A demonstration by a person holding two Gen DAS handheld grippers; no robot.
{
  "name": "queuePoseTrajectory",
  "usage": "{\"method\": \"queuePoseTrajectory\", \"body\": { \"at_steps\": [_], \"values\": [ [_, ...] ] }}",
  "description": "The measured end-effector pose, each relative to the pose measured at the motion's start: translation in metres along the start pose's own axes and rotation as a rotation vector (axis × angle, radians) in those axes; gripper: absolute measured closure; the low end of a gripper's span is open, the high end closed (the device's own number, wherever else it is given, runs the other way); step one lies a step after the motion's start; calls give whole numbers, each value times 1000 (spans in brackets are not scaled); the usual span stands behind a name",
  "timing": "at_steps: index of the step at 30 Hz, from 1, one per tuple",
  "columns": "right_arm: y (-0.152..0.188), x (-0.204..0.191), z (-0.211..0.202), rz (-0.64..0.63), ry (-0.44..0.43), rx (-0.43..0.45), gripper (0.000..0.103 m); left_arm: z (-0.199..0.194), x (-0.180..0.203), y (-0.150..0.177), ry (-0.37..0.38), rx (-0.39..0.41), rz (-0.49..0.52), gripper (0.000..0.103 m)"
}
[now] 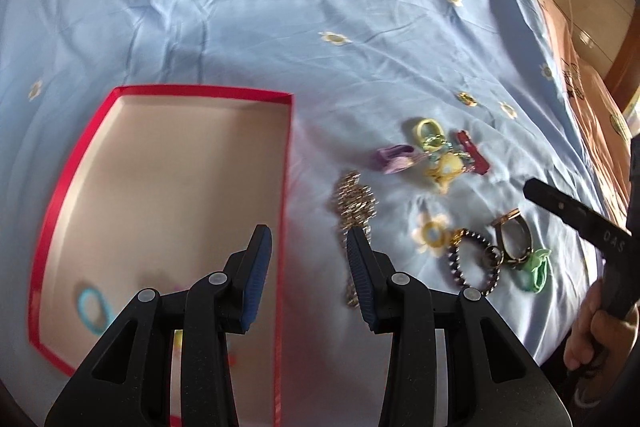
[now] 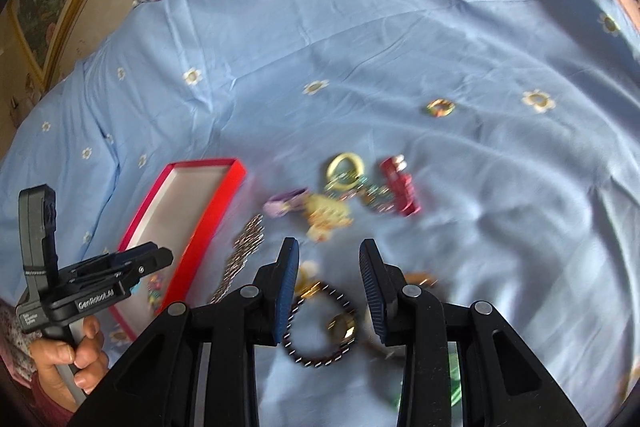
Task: Organize jewelry
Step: 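Grasp the yellow hair clip with the left gripper while the right grasps the red clip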
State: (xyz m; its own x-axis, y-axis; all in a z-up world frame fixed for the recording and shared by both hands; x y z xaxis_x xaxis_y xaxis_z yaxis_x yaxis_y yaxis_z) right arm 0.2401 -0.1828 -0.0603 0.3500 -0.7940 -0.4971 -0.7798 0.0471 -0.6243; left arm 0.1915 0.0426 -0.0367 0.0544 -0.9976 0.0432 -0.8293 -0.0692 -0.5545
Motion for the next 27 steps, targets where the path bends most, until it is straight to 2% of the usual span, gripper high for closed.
{"method": "queuePoseTrajectory", "body": {
  "at_steps": [9, 22, 27],
  "values": [
    [-23, 29, 15, -8, 57, -24, 69, 26, 30, -24, 32, -22, 76, 62],
    [-35, 53, 62, -36, 93, -145, 69, 76, 53, -51, 65, -81, 121, 62],
    [-34, 57, 75, -37, 89, -179, 73, 92, 65, -55, 84, -98, 144, 62]
  ]
}}
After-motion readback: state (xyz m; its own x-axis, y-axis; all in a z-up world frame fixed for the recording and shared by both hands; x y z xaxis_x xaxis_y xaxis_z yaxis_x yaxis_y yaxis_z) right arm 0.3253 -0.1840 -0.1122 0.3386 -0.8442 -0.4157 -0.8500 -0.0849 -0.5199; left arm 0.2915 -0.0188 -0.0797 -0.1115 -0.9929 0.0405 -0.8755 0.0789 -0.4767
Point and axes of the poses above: each gripper's, at about its wrist camera, not at the fingertips, and z roughly the way its jaws point, x to its right, y to its underside, the point moved 4 cm from there along z, roughly the way its jaws point, and after that the axes turned 5 degrees about -y, right-handed, at the moved point
